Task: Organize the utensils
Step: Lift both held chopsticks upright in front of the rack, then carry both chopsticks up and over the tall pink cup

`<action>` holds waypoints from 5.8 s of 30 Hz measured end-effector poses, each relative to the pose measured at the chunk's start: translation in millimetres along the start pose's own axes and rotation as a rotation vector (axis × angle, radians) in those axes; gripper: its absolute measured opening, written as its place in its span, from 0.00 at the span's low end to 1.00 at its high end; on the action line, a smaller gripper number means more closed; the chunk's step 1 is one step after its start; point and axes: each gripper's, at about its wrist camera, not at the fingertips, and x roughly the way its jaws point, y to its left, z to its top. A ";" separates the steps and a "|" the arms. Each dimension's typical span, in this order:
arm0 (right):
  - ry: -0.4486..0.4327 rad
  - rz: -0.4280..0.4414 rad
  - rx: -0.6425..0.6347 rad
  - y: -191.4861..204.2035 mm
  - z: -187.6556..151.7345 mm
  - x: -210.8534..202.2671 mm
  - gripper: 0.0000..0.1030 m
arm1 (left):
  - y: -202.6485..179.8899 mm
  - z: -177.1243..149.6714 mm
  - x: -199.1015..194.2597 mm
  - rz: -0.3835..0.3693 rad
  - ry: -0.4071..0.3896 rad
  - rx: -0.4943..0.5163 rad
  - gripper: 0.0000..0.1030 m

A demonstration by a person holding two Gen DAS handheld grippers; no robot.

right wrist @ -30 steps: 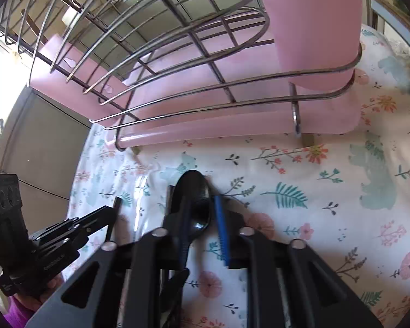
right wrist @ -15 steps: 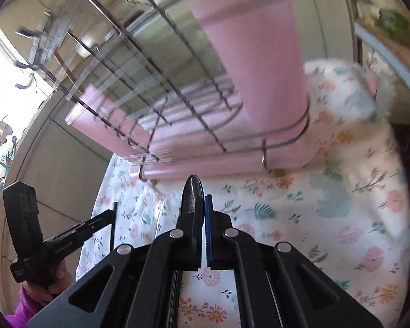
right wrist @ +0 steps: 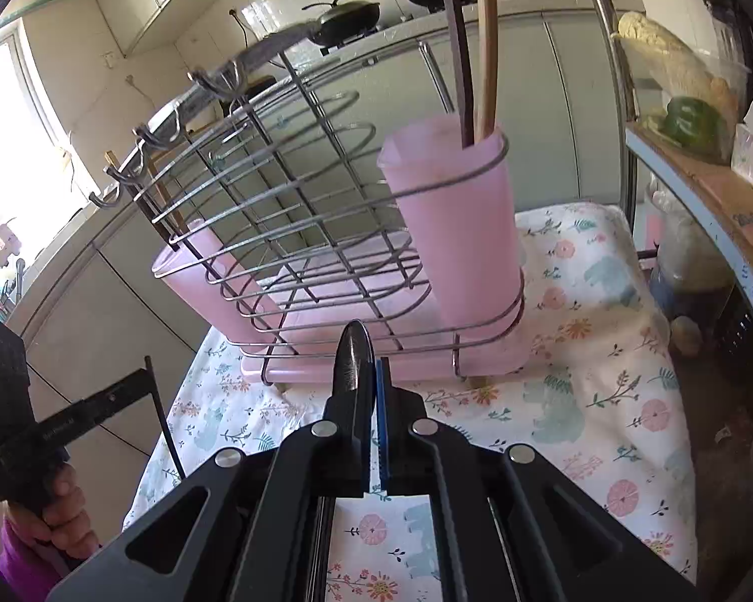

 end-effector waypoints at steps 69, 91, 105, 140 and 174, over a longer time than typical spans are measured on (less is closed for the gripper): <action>-0.070 0.031 0.026 -4.4 4.2 -22.0 0.01 | -4.0 14.3 -21.3 -0.014 -0.081 0.004 0.05; -0.245 0.026 0.030 -9.4 42.0 -72.0 0.01 | -6.9 27.5 -35.6 -0.022 -0.126 0.021 0.01; -0.214 0.045 0.026 -8.0 40.7 -59.8 0.01 | 115.5 50.1 76.0 0.060 0.277 -0.465 0.25; -0.182 0.083 0.060 -19.7 32.8 -48.3 0.01 | 74.0 48.3 36.1 0.162 0.085 -0.278 0.06; -0.748 -0.136 -0.081 5.9 97.9 -141.9 0.01 | -32.7 84.1 -82.7 -0.104 -0.336 0.007 0.06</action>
